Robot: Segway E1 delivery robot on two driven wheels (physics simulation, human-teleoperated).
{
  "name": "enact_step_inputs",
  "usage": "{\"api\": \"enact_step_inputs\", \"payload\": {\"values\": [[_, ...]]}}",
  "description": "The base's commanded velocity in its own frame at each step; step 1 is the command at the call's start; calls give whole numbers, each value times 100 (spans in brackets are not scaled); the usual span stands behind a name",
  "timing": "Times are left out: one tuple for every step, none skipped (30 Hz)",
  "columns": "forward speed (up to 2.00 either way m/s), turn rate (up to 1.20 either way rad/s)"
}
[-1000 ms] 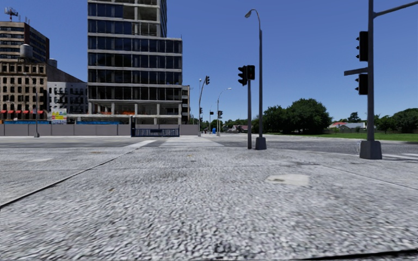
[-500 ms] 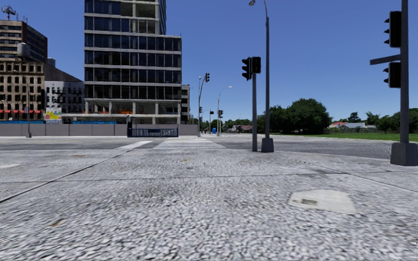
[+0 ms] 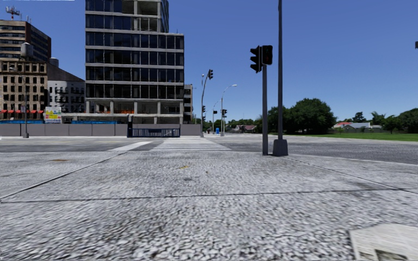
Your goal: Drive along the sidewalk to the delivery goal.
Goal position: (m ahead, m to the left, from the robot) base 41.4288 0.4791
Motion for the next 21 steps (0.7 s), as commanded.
{"api": "enact_step_inputs", "payload": {"values": [[200,23],[200,23],[200,23],[200,23],[200,23],[200,23],[200,23],[200,23],[200,23],[200,23],[200,23],[200,23],[200,22],[200,20],[200,20],[200,20],[200,20],[200,20],[200,17],[200,0],[200,0]]}}
